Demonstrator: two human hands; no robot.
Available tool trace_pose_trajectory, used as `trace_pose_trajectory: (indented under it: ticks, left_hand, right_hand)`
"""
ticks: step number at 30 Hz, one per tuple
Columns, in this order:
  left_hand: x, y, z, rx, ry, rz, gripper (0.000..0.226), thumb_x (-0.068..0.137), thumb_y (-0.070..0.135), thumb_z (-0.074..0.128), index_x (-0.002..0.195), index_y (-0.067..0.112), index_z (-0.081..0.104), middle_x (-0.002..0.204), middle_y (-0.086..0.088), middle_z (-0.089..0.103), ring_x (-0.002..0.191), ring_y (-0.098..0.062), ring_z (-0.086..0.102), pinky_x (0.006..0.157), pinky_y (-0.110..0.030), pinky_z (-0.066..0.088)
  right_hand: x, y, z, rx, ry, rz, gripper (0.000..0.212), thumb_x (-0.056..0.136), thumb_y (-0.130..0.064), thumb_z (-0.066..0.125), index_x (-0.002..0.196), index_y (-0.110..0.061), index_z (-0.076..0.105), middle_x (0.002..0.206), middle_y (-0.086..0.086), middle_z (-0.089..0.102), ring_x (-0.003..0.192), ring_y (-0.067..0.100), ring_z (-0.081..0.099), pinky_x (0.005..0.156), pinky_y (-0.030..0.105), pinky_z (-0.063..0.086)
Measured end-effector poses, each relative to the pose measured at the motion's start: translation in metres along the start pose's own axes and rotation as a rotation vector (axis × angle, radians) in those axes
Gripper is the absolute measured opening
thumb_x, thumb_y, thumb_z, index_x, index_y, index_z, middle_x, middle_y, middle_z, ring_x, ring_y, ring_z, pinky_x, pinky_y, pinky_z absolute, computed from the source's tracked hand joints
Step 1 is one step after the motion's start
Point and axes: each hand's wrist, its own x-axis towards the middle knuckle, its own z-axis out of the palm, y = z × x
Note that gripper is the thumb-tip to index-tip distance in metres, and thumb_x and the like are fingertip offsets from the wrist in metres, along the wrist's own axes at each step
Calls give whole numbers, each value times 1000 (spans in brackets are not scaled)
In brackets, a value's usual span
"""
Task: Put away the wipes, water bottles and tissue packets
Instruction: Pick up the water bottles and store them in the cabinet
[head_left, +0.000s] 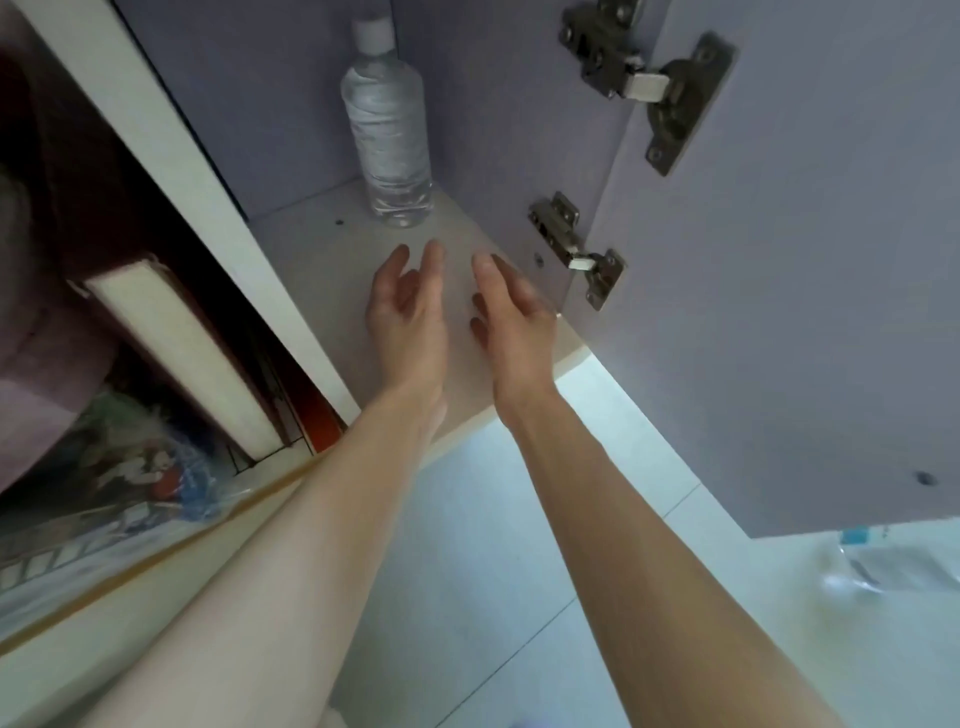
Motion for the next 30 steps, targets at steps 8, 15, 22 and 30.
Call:
trace_pose_trajectory:
  ticks: [8, 15, 22, 30]
  left_hand:
    - [-92, 3, -27, 83, -271, -56, 32, 89, 44, 63, 119, 35, 54, 101, 28, 58, 89, 22, 57, 70, -6, 45]
    - [-168, -9, -25, 149, -523, -138, 30, 89, 46, 62, 117, 41, 55, 107, 30, 56, 90, 27, 52, 67, -2, 41]
    - [-232, -26, -3, 218, -688, -151, 26, 89, 43, 62, 113, 34, 59, 104, 23, 60, 97, 8, 57, 73, -9, 43]
    - [-286, -70, 55, 243, -903, -217, 28, 86, 41, 66, 111, 29, 61, 108, 12, 64, 96, 11, 59, 68, -1, 44]
  right_hand:
    - [-103, -11, -61, -9, 153, -41, 41, 87, -43, 66, 123, -23, 64, 118, -12, 68, 113, 9, 62, 100, 33, 49]
    - [-177, -15, -128, 6, 361, -96, 27, 89, -37, 66, 113, -24, 67, 112, -10, 69, 109, 11, 64, 90, 30, 52]
    - [-228, -7, -193, 64, 547, -103, 22, 90, -33, 64, 109, -24, 66, 107, -5, 68, 108, 16, 65, 88, 28, 53]
    - [-233, -3, -277, 117, 746, -112, 25, 90, -34, 64, 111, -22, 66, 111, -3, 68, 108, 17, 65, 85, 28, 53]
